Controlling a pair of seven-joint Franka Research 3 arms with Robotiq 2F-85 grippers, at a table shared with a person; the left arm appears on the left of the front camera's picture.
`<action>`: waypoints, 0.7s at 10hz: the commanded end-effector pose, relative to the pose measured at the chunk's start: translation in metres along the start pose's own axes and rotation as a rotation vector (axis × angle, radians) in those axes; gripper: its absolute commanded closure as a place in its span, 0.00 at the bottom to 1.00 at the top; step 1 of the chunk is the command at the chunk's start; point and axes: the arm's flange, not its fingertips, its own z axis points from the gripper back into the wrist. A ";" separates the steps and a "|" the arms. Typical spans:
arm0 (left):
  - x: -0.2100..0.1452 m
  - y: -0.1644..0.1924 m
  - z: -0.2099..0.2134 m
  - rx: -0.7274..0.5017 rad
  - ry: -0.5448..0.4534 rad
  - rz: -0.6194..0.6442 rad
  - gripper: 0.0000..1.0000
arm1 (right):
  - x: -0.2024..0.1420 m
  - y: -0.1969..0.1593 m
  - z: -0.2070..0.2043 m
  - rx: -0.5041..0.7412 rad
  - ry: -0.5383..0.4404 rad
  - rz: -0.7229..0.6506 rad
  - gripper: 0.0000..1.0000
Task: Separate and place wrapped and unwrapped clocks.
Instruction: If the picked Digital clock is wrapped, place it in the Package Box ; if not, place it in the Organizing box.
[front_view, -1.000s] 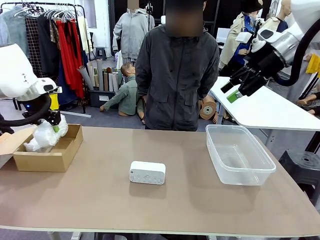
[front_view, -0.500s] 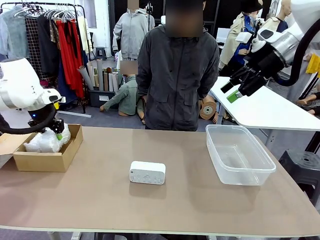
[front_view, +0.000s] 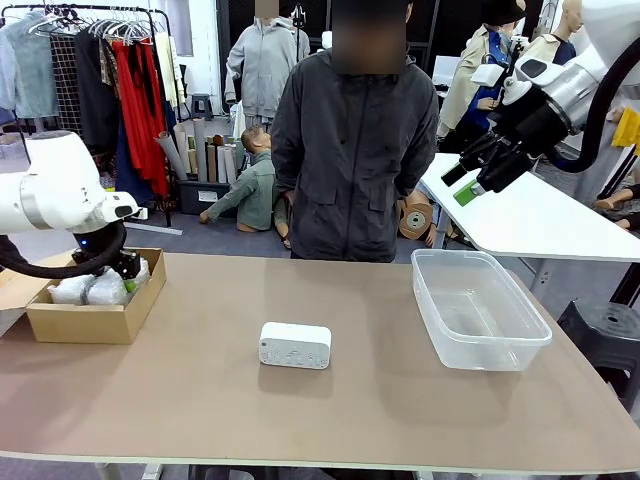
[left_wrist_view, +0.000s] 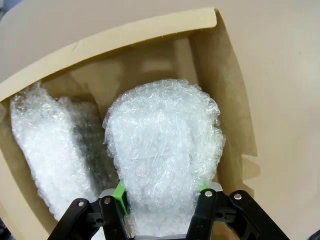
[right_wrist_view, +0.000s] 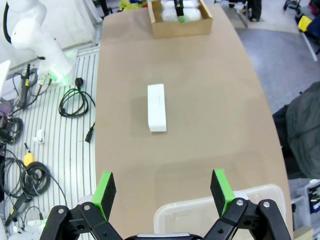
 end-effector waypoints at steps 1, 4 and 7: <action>-0.001 -0.001 -0.004 0.018 0.008 0.002 0.84 | 0.000 0.002 -0.002 -0.015 -0.009 0.003 0.00; 0.000 -0.009 -0.003 0.031 0.003 -0.002 0.25 | 0.000 0.002 -0.002 -0.015 -0.009 0.003 0.00; 0.000 -0.016 0.006 0.034 0.022 -0.010 0.00 | 0.000 0.002 -0.002 -0.015 -0.009 0.003 0.00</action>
